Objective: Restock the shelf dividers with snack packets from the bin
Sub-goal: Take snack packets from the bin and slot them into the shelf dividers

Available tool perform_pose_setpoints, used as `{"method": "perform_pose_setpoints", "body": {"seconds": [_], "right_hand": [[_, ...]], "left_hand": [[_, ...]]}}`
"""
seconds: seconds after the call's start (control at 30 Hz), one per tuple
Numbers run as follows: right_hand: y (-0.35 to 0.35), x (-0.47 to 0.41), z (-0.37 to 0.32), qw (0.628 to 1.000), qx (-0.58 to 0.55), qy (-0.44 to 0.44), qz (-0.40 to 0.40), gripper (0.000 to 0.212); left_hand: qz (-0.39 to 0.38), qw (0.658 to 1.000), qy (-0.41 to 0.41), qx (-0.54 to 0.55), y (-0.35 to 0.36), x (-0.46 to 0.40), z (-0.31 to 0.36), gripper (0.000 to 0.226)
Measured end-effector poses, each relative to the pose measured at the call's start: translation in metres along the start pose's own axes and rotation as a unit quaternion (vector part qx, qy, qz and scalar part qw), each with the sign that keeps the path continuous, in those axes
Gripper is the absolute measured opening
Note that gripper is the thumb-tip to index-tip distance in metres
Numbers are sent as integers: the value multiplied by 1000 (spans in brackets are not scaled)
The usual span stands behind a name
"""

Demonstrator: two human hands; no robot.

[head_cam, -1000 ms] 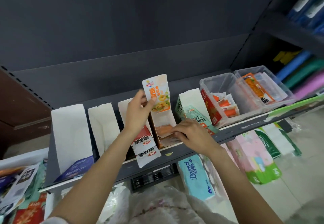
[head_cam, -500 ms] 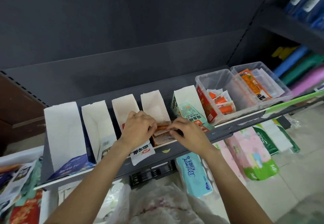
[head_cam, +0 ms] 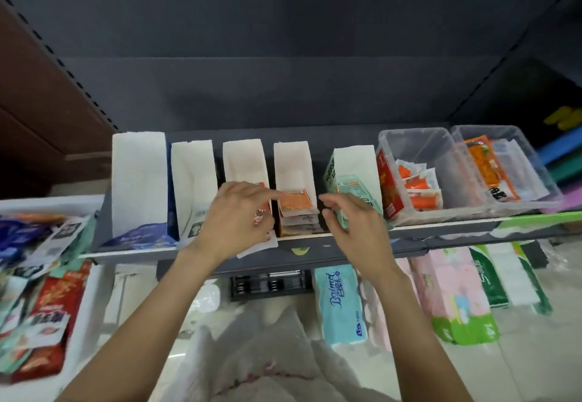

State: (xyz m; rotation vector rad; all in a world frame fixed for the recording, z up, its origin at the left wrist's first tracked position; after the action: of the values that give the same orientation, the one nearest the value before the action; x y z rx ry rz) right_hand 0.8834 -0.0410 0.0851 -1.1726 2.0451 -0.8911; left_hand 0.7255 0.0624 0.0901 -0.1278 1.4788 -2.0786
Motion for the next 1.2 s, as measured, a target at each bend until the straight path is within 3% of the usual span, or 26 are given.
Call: {"method": "perform_pose_setpoints", "body": {"seconds": [0.07,0.17,0.27,0.37,0.5,0.7,0.8,0.97,1.07,1.2], "right_hand": [[-5,1,-27,998,-40,-35,22,24],[7,3,-85,990,-100,-93,18,25],[47,15,-153,976,-126,-172,-46,24],[108,34,-216,952,-110,-243,-149,24],[202,64,-287,912,-54,-297,-279,26],[349,93,-345,891,6,-199,-408,38],[406,101,-345,887,108,-143,-425,59],[456,121,-324,841,231,-82,-482,87],[464,130,-320,850,160,-11,-502,83],[456,114,-328,894,-42,100,-435,56]], "left_hand": [[140,988,-57,8,-34,28,-7,36],[284,947,-150,27,-76,89,-26,24],[354,906,-230,20,-102,166,-55,22],[362,867,-341,19,-116,246,-93,15],[284,829,-481,12,-119,348,-160,21],[123,805,-579,42,-93,443,-261,52],[49,833,-548,56,-76,448,-289,63],[-93,885,-455,13,-40,436,-299,81],[-142,891,-431,10,-20,435,-296,87],[-151,898,-412,-9,-16,438,-294,85]]}}
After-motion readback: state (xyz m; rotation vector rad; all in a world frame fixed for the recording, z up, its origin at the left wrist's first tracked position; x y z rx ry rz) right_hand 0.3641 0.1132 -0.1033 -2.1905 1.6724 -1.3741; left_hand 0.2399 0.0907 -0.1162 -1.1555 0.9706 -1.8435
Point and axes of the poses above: each hand's wrist, its own x-axis away from the middle knuckle, its own y-axis out of the palm, z = x × y, the point moved 7 cm from there along -x, towards the middle knuckle, and after that the axes turned 9 degrees about y, right-handed, at the moved point
